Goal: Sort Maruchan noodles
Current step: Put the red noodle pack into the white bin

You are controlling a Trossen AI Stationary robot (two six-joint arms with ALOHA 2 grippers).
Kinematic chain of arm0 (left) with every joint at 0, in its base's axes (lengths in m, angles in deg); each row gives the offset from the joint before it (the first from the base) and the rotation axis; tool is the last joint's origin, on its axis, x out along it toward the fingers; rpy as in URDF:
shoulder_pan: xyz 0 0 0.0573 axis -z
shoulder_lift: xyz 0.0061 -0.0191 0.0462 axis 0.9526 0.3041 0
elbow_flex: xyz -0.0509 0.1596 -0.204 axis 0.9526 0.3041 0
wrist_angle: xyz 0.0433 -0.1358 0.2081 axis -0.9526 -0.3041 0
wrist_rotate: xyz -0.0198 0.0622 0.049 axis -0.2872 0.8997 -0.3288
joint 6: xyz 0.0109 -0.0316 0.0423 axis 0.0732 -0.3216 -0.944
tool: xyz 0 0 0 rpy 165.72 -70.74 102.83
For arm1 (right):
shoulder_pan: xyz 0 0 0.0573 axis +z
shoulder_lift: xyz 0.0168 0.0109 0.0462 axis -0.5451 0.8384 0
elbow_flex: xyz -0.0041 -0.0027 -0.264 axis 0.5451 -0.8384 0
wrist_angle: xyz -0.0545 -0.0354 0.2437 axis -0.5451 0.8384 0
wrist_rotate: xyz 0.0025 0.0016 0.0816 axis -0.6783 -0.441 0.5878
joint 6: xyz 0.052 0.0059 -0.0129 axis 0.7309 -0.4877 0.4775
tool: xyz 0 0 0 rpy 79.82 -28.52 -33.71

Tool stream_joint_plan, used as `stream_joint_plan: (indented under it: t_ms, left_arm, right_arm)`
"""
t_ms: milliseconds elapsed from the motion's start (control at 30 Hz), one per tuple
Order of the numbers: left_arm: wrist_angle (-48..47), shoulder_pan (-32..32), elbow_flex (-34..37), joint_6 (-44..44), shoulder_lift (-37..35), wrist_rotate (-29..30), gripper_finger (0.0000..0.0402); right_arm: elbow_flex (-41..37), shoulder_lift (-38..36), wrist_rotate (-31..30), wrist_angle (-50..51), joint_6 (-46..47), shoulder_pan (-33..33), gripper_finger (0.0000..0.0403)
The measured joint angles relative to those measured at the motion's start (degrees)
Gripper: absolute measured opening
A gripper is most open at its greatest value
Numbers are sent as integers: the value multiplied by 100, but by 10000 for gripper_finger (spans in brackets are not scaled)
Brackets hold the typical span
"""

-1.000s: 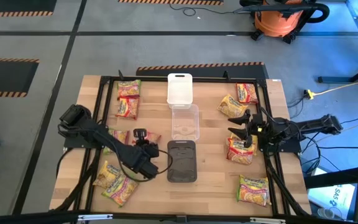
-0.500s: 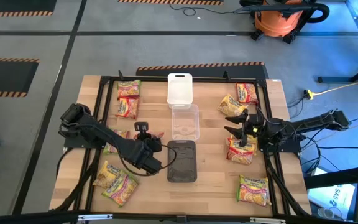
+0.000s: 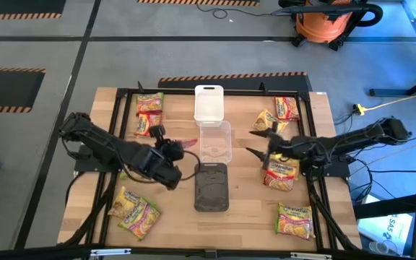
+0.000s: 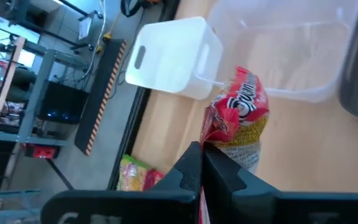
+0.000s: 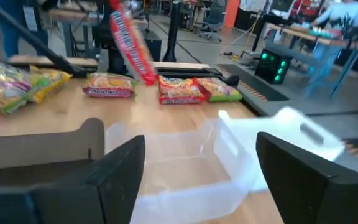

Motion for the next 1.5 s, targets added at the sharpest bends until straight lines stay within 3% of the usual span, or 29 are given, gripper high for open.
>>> stream_joint_plan:
  t_ms: [167,533,800,1033,1167,1367,1500]
  left_arm:
    - [228,-178,0,-349,-182,54,0]
    - [637,-417,2,-727,-211,98,0]
    - [676,-414,2,-737,-211,97,0]
    - [879,-394,7,-886,-208,96,0]
    - [1023,-390,7,-1008,-208,88,0]
    - [1070,-392,7,-999,-208,-207,12]
    - [1015,-342,-197,-828,-373,-271,45]
  right_arm:
    - [1071,1259,44,9,-748,-47,287]
    - [3344,3789,1537,189,-985,-651,277]
    - [4443,4759,1551,325,-1144,-720,277]
    - [4876,5236,1541,435,-1291,-845,274]
    - [5013,5439,1607,427,-1338,-876,234]
    - [5015,5332,1518,635,-1843,-861,92]
    - [5013,4944,1544,1293,-2108,-855,92]
